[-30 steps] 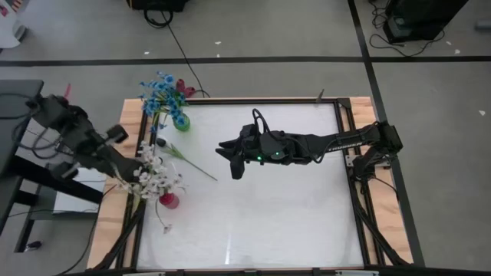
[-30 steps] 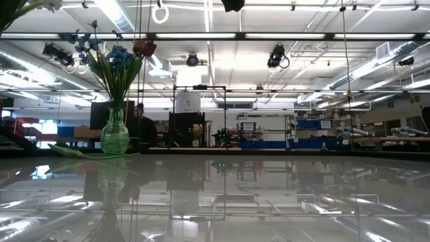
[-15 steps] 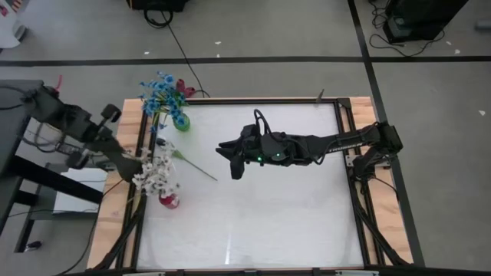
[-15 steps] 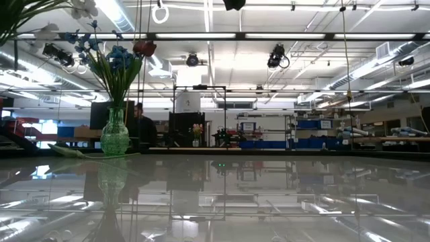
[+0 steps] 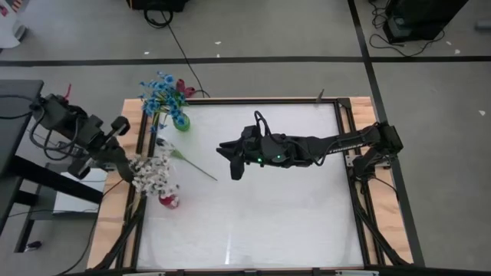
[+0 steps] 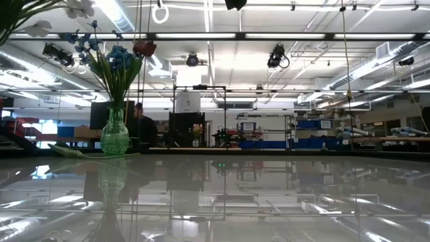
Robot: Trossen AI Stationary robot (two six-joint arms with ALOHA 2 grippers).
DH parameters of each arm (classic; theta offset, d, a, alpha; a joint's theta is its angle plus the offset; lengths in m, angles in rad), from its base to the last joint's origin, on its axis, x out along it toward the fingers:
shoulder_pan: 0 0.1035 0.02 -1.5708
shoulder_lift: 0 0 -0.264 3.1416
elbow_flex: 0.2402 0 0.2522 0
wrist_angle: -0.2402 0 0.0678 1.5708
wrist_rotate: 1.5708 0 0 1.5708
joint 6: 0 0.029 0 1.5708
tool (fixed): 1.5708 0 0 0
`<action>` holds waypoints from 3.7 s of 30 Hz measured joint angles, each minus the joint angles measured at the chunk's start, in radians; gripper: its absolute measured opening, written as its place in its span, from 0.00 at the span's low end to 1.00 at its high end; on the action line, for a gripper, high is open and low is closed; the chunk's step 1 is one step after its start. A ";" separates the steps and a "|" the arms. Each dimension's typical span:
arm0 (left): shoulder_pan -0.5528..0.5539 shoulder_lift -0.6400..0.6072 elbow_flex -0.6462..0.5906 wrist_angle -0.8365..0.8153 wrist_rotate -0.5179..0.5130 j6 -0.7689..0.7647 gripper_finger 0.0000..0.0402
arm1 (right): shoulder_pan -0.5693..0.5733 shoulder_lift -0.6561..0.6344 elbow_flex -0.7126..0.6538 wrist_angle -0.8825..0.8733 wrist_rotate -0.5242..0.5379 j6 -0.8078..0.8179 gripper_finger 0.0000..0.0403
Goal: Sort flowers into vase by color
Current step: Put the right black tulip into the red vase
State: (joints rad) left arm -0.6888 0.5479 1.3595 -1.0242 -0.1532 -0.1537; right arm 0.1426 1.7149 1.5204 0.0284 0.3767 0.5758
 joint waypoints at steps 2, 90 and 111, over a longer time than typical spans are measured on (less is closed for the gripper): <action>0.000 -0.008 -0.027 0.043 0.006 0.016 0.02 | 0.000 0.000 0.000 0.000 0.000 -0.002 0.29; 0.013 0.618 0.331 -0.200 0.280 0.398 0.02 | 0.131 0.001 0.000 -0.023 0.076 -0.063 0.27; 0.014 0.631 0.317 -0.201 0.275 0.363 0.02 | 0.130 0.001 0.000 -0.023 0.075 -0.075 0.27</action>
State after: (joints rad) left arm -0.6744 1.1793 1.6767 -1.2255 0.1221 0.2092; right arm 0.2729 1.7157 1.5204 0.0055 0.4519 0.5011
